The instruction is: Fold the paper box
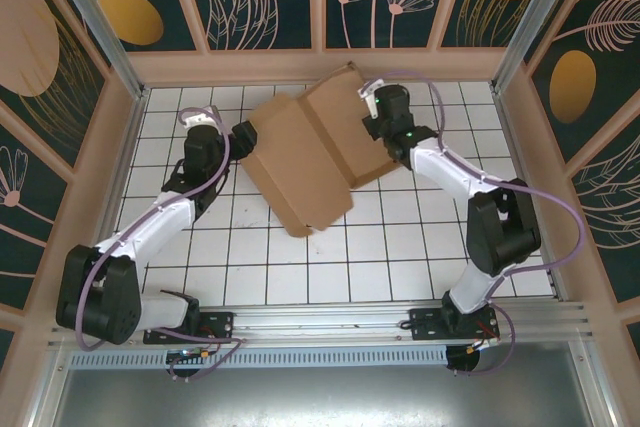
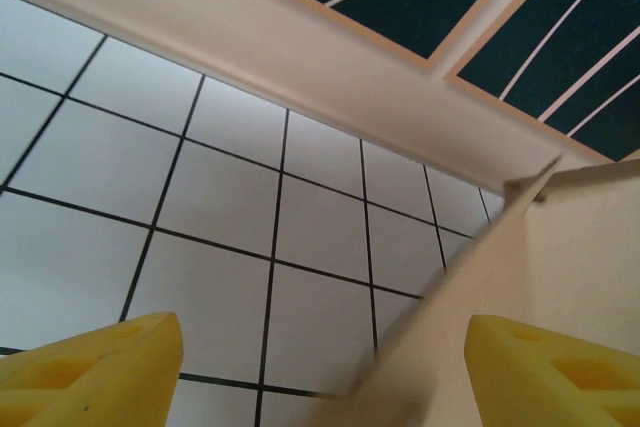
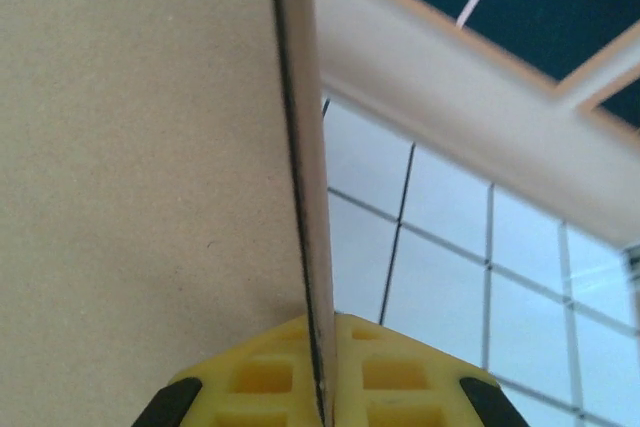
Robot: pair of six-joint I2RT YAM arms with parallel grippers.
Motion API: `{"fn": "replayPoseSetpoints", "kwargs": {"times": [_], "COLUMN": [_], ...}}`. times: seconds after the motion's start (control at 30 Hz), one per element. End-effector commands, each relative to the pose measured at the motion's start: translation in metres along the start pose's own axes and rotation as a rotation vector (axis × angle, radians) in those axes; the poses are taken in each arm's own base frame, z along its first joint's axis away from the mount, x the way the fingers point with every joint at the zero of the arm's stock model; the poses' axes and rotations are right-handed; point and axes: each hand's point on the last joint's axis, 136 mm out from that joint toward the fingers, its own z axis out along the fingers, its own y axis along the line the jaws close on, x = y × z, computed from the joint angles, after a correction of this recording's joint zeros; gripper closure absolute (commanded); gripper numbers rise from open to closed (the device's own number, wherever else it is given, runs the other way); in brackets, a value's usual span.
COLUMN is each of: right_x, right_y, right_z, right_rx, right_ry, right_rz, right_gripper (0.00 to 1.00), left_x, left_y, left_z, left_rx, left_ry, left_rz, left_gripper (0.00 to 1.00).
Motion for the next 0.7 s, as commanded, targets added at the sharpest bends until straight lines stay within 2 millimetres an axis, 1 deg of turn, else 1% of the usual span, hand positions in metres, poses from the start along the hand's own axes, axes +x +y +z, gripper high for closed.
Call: {"fn": "replayPoseSetpoints", "kwargs": {"times": [0.0, 0.07, 0.2, 0.33, 0.37, 0.4, 0.47, 0.53, 0.57, 0.6, 0.63, 0.67], "right_x": [0.039, 0.053, 0.084, 0.117, 0.127, 0.135, 0.144, 0.146, 0.145, 0.142, 0.137, 0.131], "right_y": [0.015, 0.012, 0.012, 0.006, 0.006, 0.007, 0.013, 0.015, 0.013, 0.01, 0.006, 0.002], "right_z": [0.007, 0.011, 0.014, 0.015, 0.015, 0.015, 0.016, 0.015, 0.014, 0.013, 0.012, 0.009], "right_rx": [-0.159, -0.186, -0.201, -0.131, -0.107, -0.093, -0.101, -0.108, -0.102, -0.096, -0.092, -0.093], "right_ry": [0.18, 0.24, 0.34, 0.441, 0.467, 0.485, 0.495, 0.483, 0.472, 0.456, 0.435, 0.407], "right_rz": [0.298, 0.415, 0.579, 0.736, 0.755, 0.776, 0.803, 0.819, 0.824, 0.826, 0.827, 0.825], "right_gripper": [1.0, 1.0, 1.0, 1.0, 0.98, 0.91, 0.81, 0.73, 0.63, 0.5, 0.42, 0.36], "left_x": [-0.017, -0.02, -0.022, -0.023, -0.022, -0.019, -0.014, -0.01, -0.007, -0.006, -0.004, -0.002], "left_y": [0.003, 0.004, 0.008, 0.011, 0.012, 0.013, 0.015, 0.015, 0.016, 0.016, 0.015, 0.015], "left_z": [-0.01, -0.014, -0.018, -0.022, -0.022, -0.021, -0.018, -0.016, -0.015, -0.015, -0.014, -0.014], "left_rx": [-0.03, -0.038, -0.061, -0.076, -0.078, -0.082, -0.084, -0.082, -0.08, -0.075, -0.07, -0.064], "left_ry": [-0.044, -0.054, -0.061, -0.067, -0.064, -0.056, -0.039, -0.024, -0.016, -0.014, -0.008, -0.001], "left_rz": [0.028, 0.034, 0.047, 0.051, 0.052, 0.053, 0.053, 0.05, 0.048, 0.044, 0.04, 0.036], "left_gripper": [0.26, 0.24, 0.24, 0.23, 0.22, 0.21, 0.21, 0.2, 0.2, 0.2, 0.2, 0.2]}}
